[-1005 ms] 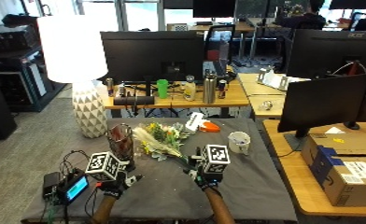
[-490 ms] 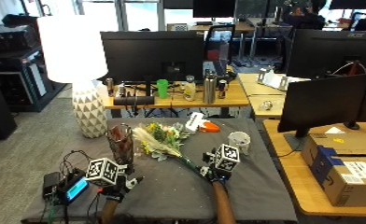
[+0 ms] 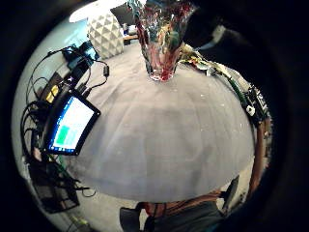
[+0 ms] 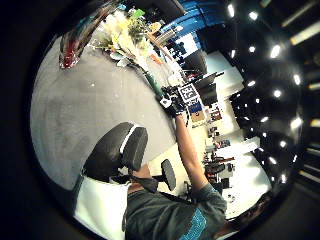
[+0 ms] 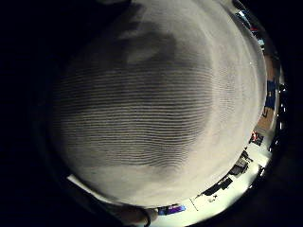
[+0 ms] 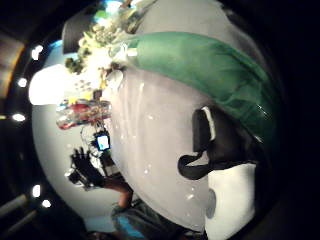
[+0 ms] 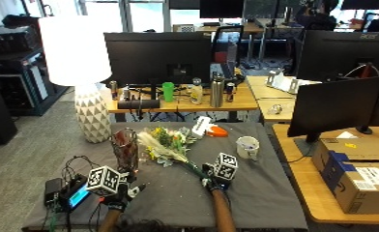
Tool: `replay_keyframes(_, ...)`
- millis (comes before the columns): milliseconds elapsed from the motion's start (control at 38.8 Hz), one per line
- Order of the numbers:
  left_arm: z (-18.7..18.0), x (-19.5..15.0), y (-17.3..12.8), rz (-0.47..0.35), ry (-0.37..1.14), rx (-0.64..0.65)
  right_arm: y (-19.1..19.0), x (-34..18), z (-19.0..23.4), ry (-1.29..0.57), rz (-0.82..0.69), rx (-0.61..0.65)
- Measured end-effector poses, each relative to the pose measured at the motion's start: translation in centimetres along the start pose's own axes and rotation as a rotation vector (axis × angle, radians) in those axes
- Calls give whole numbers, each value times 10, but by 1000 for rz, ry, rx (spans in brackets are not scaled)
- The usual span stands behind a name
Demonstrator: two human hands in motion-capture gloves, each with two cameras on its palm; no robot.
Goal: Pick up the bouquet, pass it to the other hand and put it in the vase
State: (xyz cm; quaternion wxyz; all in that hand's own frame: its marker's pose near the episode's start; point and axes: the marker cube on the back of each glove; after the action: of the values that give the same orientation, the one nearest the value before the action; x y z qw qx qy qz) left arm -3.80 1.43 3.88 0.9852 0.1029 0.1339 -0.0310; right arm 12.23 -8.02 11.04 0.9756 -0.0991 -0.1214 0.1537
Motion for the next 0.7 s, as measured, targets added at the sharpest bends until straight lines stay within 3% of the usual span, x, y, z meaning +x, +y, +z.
replay_keyframes(258, 4, -4, -2, -11, 22, -3, -5, -10, -13, 144, -30, 238)
replay_keyframes(387, 5, -6, -5, -16, 38, -6, -50, 4, 5, 214, 7, 366)
replay_keyframes(541, 4, -4, -11, -23, 67, -1, -18, -3, -11, 168, 48, 365)
replay_keyframes(644, -2, 4, -17, -5, 98, 4, -71, 8, 12, 65, 4, 432)
replay_keyframes(696, -6, 10, -22, 7, 121, 6, -76, 7, 8, -2, -11, 470)
